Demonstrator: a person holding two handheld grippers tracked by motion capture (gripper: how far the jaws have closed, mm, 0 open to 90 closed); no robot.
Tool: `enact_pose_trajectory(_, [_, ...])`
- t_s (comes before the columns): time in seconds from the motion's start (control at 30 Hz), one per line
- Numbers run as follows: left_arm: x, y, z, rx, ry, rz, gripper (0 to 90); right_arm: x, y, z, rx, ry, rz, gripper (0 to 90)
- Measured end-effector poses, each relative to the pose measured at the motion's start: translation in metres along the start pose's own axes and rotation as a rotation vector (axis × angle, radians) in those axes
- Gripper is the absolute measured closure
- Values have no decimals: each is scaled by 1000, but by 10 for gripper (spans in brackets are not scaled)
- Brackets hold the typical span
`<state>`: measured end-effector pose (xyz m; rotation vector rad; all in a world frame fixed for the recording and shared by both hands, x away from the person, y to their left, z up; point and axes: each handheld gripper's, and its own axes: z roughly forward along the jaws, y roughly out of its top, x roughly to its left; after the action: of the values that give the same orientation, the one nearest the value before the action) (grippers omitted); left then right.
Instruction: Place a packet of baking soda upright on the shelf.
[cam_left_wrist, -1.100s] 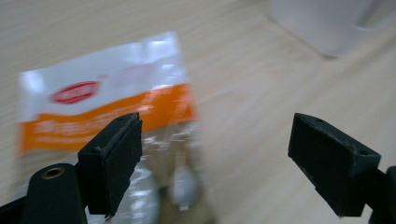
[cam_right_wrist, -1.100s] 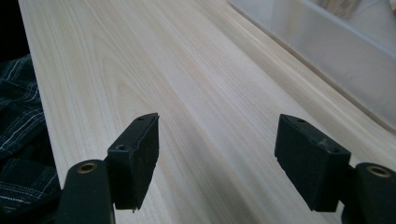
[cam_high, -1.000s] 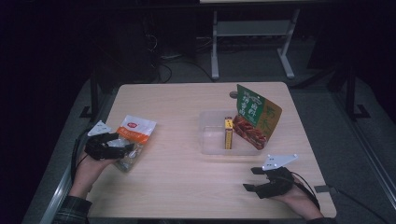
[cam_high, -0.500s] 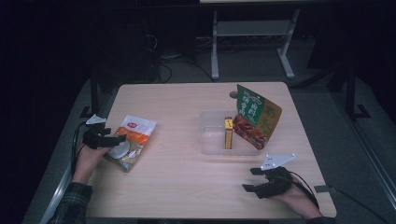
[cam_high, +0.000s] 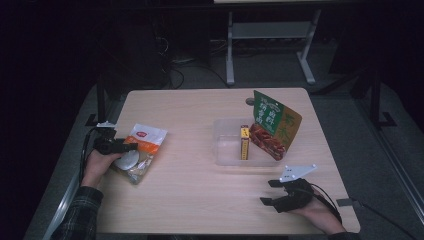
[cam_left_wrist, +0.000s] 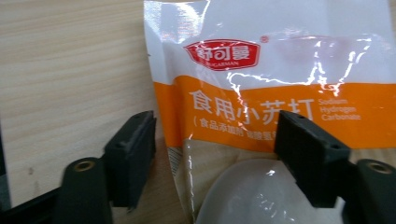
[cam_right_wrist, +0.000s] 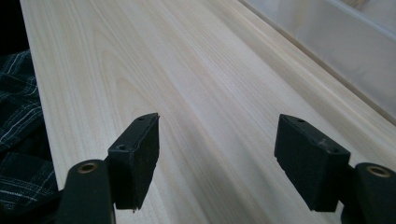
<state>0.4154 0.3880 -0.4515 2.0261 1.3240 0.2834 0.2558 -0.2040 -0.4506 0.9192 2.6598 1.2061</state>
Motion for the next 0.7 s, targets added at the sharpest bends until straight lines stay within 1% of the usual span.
enact_pose_trajectory(0.03, [1,0,0,6,-11,0,349,0,0,0,-2,-3,-3,306])
enact_pose_trajectory(0.17, [3,-2,0,19,-31,-12,424,1,1,-1,-10,-9,3,309])
enact_pose_trajectory(0.2, [3,-2,1,25,-35,-15,445,0,1,-2,-14,-10,-4,310])
enact_pose_trajectory(0.23, [3,-2,1,20,-45,-27,464,0,1,-2,-15,-12,-6,309])
enact_pose_trajectory(0.3, [3,-2,1,23,-43,-19,523,0,1,-2,-16,-14,-8,310])
enact_pose_trajectory(0.37, [2,-2,0,13,-35,-21,589,0,1,-2,-16,-15,-4,311])
enact_pose_trajectory(0.43, [1,-2,-1,23,-28,7,677,0,1,-2,-19,-20,-6,311])
enact_pose_trajectory(0.47, [0,-2,-1,21,-27,7,723,0,1,-2,-21,-22,-5,310])
enact_pose_trajectory(0.53, [-1,-1,-2,25,-28,29,794,0,1,-3,-23,-24,-4,310])
enact_pose_trajectory(0.63, [-3,-1,-3,24,-24,40,854,0,1,-3,-28,-26,-2,311])
enact_pose_trajectory(0.7, [-4,0,-6,8,-28,41,878,0,1,-3,-33,-26,0,311])
